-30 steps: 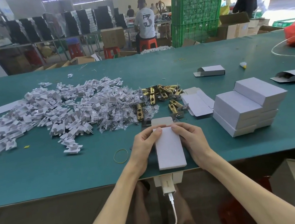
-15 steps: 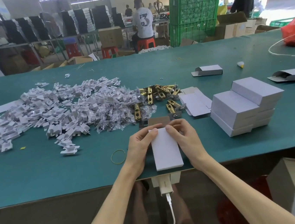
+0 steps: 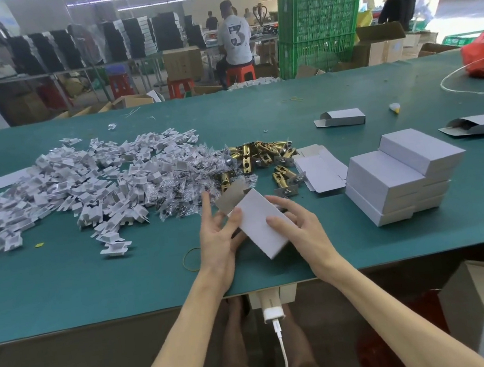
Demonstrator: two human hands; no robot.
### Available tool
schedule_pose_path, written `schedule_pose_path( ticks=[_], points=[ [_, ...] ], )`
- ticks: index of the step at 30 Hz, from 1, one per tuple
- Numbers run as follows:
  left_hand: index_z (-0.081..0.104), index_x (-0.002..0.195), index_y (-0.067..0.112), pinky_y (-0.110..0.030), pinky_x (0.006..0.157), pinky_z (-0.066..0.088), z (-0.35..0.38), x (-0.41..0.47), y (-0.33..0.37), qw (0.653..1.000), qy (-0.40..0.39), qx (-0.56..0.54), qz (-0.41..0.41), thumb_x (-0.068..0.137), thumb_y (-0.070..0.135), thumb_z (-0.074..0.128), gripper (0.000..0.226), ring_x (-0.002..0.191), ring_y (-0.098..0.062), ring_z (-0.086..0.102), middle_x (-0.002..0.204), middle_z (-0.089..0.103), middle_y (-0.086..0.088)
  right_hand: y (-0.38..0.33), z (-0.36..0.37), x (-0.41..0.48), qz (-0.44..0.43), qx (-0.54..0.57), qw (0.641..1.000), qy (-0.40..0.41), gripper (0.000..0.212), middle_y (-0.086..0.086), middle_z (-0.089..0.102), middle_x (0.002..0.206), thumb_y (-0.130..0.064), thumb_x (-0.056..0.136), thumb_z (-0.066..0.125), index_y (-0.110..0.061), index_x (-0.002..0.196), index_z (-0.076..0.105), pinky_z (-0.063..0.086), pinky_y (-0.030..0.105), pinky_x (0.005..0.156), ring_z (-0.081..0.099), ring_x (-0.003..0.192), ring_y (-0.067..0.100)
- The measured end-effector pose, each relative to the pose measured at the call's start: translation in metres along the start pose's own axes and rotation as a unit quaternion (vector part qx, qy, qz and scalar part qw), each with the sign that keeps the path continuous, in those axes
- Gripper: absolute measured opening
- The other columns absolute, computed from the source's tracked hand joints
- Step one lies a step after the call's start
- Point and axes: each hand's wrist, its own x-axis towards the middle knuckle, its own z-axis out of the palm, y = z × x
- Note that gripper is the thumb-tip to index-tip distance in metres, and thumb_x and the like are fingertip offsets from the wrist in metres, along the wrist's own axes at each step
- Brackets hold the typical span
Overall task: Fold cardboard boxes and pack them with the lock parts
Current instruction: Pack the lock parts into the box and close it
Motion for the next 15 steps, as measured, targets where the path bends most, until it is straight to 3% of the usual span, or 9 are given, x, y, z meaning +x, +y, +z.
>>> schedule_pose_path(
  ticks=[4, 8, 11, 15],
  points=[
    [0.063, 0.135, 0.013, -0.033, 0.085, 0.061, 0.0028, -0.002, 0.0003, 0.999, -0.015, 0.048, -0.003, 0.098, 0.007, 0.067, 0.039, 0.11, -0.018, 0.069, 0.126, 0.072, -0.005, -0.0011, -0.0038, -0.0021, -0.003, 0.022, 0.999, 0.04, 0.026, -0.006, 0.075, 0.1, -0.029, 0.093, 0.072, -0.036, 0.118, 0.072, 0.054, 0.02, 0.07, 0.068, 0.083, 0.008],
    [0.059, 0.139, 0.016, -0.033, 0.085, 0.061, 0.0034, -0.002, 0.0, 1.0, -0.007, 0.031, 0.002, 0.097, 0.004, 0.067, 0.044, 0.112, -0.021, 0.068, 0.132, 0.07, -0.01, -0.0024, -0.0035, -0.0024, 0.008, 0.035, 0.999, 0.035, 0.03, -0.001, 0.076, 0.102, -0.037, 0.086, 0.072, -0.034, 0.115, 0.074, 0.055, 0.022, 0.071, 0.068, 0.082, 0.011],
    [0.049, 0.151, 0.035, -0.043, 0.095, 0.06, 0.0017, -0.0009, -0.0024, 0.999, -0.019, 0.045, 0.017, 0.098, 0.001, 0.064, 0.064, 0.115, -0.023, 0.068, 0.136, 0.068, -0.009, -0.0012, -0.0036, -0.0017, 0.014, 0.034, 0.999, 0.031, 0.028, -0.001, 0.076, 0.103, -0.034, 0.085, 0.073, -0.034, 0.113, 0.075, 0.055, 0.022, 0.071, 0.068, 0.083, 0.01],
    [0.069, 0.134, 0.023, -0.046, 0.103, 0.054, 0.0031, -0.0004, -0.0051, 0.992, -0.008, 0.122, 0.006, 0.102, 0.003, 0.06, 0.039, 0.121, -0.025, 0.065, 0.137, 0.068, -0.002, 0.0019, -0.0044, -0.0012, 0.013, 0.033, 0.999, 0.019, 0.025, -0.006, 0.075, 0.108, -0.021, 0.092, 0.074, -0.03, 0.116, 0.075, 0.054, 0.02, 0.069, 0.069, 0.085, 0.008]
  ],
)
